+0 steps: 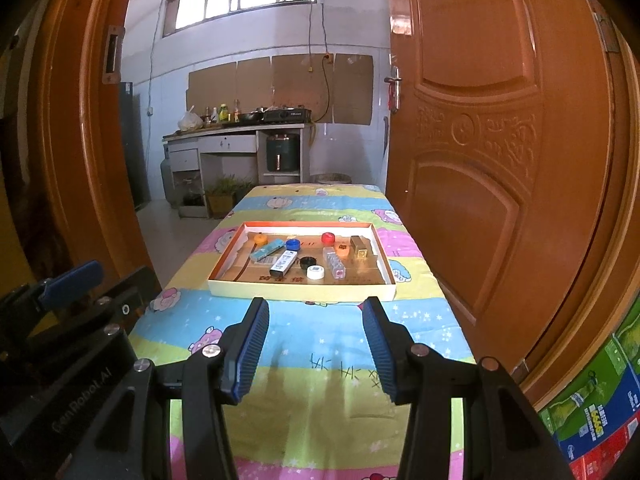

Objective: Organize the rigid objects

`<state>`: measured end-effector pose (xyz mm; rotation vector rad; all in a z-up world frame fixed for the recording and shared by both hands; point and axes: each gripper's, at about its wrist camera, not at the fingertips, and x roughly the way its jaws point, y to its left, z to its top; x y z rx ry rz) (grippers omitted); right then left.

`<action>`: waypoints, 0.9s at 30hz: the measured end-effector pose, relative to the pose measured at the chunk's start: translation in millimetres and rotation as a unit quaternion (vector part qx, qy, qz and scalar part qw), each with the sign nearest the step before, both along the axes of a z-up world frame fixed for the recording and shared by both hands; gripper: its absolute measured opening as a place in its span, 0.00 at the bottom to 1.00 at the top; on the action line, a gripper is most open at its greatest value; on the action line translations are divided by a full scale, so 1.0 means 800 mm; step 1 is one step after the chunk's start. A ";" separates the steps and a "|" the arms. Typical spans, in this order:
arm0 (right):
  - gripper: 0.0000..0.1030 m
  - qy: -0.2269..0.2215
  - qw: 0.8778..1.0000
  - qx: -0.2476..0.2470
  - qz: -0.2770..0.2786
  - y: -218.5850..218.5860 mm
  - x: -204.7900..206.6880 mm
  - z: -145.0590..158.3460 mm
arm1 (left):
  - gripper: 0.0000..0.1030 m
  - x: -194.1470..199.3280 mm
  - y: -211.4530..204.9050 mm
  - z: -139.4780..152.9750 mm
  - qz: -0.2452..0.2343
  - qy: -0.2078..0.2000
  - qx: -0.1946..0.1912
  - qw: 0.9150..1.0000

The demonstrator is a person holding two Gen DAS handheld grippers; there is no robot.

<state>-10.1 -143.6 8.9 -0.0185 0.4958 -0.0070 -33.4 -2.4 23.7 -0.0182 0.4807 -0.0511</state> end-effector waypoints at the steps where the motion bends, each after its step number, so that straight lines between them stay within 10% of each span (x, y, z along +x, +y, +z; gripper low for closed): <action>1: 0.47 -0.001 1.000 0.001 0.000 0.000 -0.001 0.000 | 0.51 -0.002 0.001 0.001 0.001 0.000 -0.001 1.000; 27: 0.47 -0.014 1.000 -0.004 0.003 0.006 -0.010 0.005 | 0.51 -0.004 0.008 -0.002 0.008 0.005 -0.007 1.000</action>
